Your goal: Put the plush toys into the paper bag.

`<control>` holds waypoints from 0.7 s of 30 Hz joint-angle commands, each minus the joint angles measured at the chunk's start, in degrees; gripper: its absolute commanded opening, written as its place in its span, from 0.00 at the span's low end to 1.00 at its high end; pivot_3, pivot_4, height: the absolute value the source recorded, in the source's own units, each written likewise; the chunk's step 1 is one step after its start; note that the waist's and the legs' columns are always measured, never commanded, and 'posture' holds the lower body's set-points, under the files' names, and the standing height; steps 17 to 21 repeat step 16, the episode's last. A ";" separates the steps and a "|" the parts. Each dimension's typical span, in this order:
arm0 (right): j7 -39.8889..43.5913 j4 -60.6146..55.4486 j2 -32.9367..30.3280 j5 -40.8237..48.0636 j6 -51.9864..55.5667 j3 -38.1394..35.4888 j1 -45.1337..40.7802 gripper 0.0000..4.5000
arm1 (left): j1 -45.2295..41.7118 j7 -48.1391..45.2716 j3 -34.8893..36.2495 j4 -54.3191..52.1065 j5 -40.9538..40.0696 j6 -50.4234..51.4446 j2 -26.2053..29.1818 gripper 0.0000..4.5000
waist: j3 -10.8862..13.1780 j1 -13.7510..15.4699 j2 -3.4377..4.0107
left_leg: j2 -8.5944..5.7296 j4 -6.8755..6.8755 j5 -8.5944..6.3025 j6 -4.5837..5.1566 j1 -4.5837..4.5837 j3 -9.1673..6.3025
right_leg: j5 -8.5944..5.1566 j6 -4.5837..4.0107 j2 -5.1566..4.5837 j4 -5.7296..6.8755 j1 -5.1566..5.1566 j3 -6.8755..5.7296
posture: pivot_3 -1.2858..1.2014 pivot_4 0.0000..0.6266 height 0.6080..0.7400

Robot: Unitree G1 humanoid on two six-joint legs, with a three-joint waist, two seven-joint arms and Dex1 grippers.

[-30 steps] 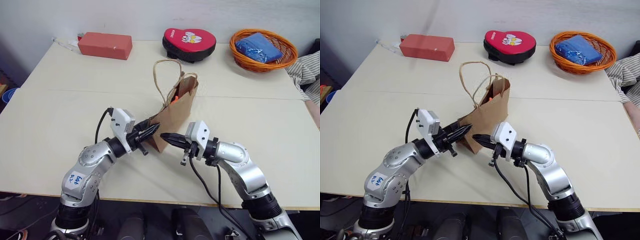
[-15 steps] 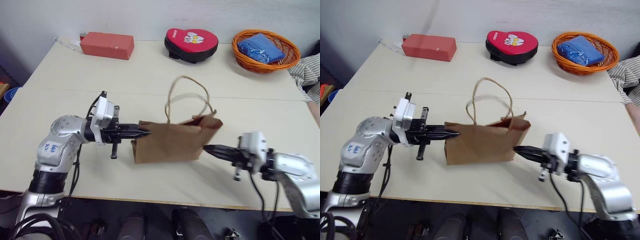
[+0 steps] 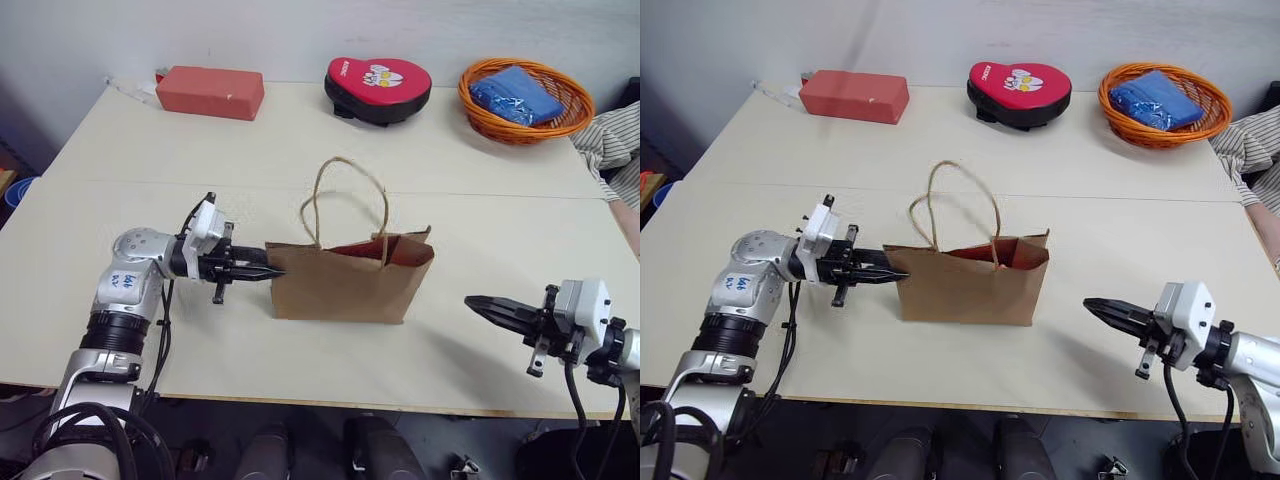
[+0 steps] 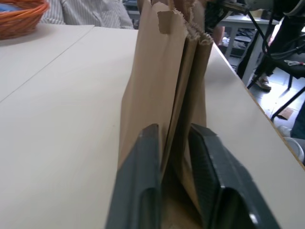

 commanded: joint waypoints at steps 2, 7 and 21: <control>2.72 3.19 -1.11 0.71 -2.24 -0.33 -2.36 0.00 | 5.69 3.60 7.40 -12.60 -3.08 3.06 5.60 0.55 | 0.00 -0.03 0.00 | 0.01 -0.05 0.00 -0.01 0.01 -0.01 | 0.00 0.00 0.00 -0.01 -0.01 -0.01 | 0.52 0.24 1.00; 7.67 9.17 -3.90 -0.03 -4.34 0.30 -6.07 0.14 | 23.78 9.02 18.55 -20.53 -0.58 2.58 12.99 0.89 | -0.01 -1.05 0.13 | 0.03 -0.21 0.00 0.00 0.10 0.02 | 0.00 -0.01 -0.02 -0.06 -0.02 0.02 | 0.52 0.24 1.00; 16.60 18.13 -9.24 -2.13 -10.94 0.64 -6.75 0.84 | 43.64 14.17 32.87 -23.89 0.55 0.59 15.15 1.00 | 0.00 -0.11 0.11 | 0.02 -0.25 -0.07 0.12 0.19 -0.03 | -0.01 -0.01 -0.10 -0.29 0.20 -0.07 | 0.52 0.24 1.00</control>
